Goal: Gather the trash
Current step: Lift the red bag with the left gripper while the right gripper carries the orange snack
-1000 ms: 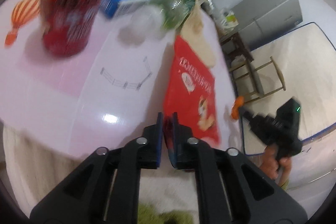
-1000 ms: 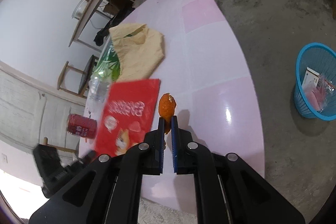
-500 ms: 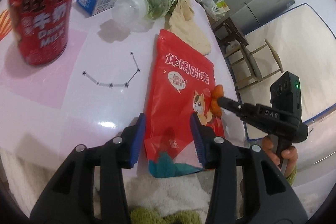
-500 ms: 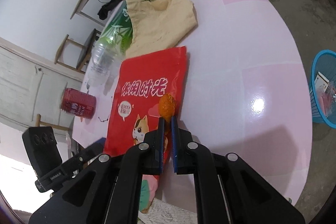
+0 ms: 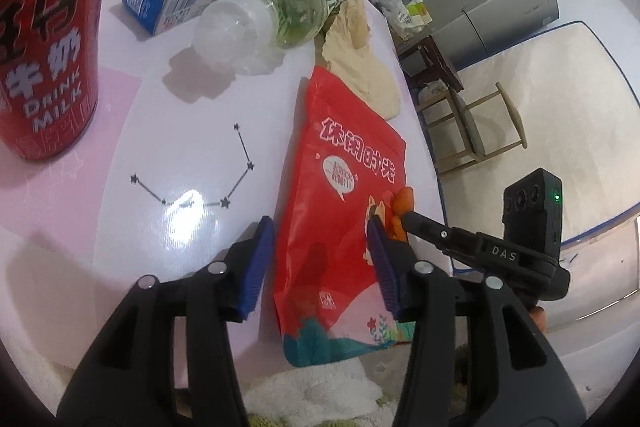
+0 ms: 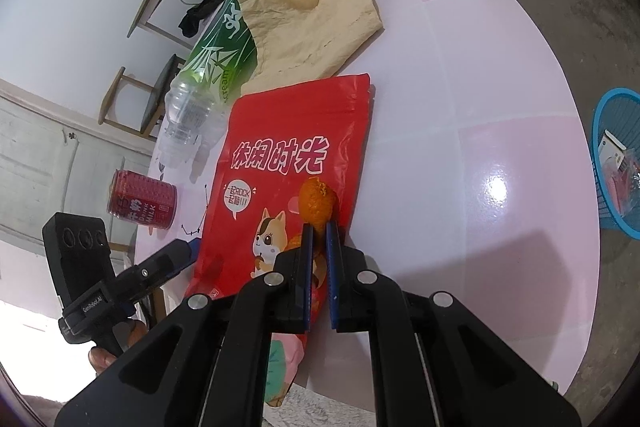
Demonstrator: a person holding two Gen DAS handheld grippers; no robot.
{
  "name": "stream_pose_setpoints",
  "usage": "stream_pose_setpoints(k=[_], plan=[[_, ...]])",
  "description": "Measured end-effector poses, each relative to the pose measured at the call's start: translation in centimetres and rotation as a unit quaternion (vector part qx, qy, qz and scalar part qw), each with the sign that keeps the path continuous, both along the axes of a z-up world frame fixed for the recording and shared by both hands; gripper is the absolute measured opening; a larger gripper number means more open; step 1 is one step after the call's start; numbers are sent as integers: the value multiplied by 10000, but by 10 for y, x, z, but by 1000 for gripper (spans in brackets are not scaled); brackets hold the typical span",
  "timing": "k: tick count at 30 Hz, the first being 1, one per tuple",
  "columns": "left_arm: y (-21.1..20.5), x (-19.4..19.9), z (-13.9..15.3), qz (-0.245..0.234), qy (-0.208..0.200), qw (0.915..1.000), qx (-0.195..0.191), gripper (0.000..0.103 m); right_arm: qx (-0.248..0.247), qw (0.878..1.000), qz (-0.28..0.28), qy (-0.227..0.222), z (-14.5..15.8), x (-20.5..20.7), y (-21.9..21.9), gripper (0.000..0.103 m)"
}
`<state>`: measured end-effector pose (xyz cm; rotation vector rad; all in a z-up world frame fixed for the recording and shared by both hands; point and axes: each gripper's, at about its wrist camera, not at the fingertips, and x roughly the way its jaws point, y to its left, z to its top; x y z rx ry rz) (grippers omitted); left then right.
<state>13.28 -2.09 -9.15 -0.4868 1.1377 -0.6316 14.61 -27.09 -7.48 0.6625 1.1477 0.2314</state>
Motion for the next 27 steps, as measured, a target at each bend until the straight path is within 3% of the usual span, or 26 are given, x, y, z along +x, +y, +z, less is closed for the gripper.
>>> stream_pose_setpoints(k=[3,6,10,13,15,17,23,27], plan=[[-7,0,3,-126,-63,9998,111,49,18,10000,-21,4,0,0,0,7],[-10,2,1,-166,51,9998,-42,49,26,10000,-30,11,-1,0,-1,7],[0,5,-4,-99,331,9982,-496,49,20,10000,-28,5,0,0,-1,7],[6,6,-11,-173,619,9906,-1204,49,28,10000,-28,7,-1,0,-1,7],[5,5,-11,-212,637,9892,-1303,49,30,10000,-32,11,0,-1,-1,7],[0,4,-9,-241,512,9929,-1048,47,52,10000,-46,16,-1,-1,-2,7],[-16,-2,-1,-485,122,9987,-137,15,121,9999,-103,18,-1,-3,-1,7],[-20,-6,4,-629,-3,9980,-66,8,142,9998,-136,-44,2,-7,-4,7]])
